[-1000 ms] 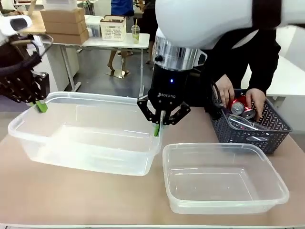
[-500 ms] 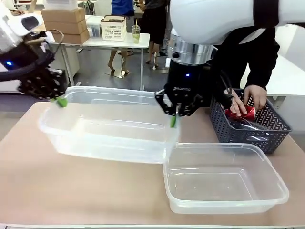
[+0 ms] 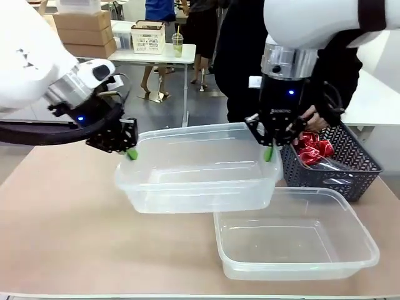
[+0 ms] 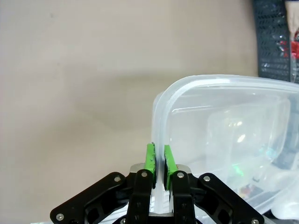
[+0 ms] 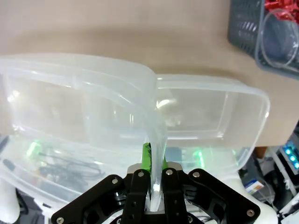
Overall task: Sort the waste into each basket.
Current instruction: Pick up the Organizing box on the left side of the table and lift it, then offer the picked Organizing box to the human.
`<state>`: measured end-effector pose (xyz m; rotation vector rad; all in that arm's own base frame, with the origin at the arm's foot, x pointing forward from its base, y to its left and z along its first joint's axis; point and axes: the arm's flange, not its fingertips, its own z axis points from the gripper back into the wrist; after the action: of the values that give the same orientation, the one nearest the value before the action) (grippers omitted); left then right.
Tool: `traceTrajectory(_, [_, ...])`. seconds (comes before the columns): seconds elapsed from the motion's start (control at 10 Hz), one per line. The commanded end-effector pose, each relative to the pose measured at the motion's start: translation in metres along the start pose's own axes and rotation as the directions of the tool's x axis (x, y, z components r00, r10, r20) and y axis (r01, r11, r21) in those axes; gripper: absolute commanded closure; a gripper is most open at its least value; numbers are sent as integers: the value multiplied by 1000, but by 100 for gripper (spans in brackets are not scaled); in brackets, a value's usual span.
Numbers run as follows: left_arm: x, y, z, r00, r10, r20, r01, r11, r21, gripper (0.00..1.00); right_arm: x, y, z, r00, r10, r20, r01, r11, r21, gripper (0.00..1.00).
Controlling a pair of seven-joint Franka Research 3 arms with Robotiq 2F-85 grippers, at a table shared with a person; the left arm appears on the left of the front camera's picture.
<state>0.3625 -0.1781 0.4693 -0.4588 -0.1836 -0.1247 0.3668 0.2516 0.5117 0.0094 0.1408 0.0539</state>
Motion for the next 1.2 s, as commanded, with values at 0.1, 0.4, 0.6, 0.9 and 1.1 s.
traceTrajectory(0.1, [11,1,23,995,-19,96,29,994,-105,91,6,-13,-26,998,61,19,-61,998,24,96])
traceTrajectory(0.4, [13,4,26,995,-8,96,15,998,-69,91,18,-12,-34,997,75,22,-77,989,128,96])
traceTrajectory(0.6, [11,0,24,998,6,65,-3,998,-55,91,15,-8,-23,999,5,44,-7,998,59,96])
traceTrajectory(0.9, [11,0,24,998,6,65,-3,998,-55,91,15,-8,-23,999,5,44,-7,998,59,96])
traceTrajectory(1.1, [11,0,24,998,6,65,-3,998,-55,91,15,-8,-23,999,5,44,-7,998,59,96])
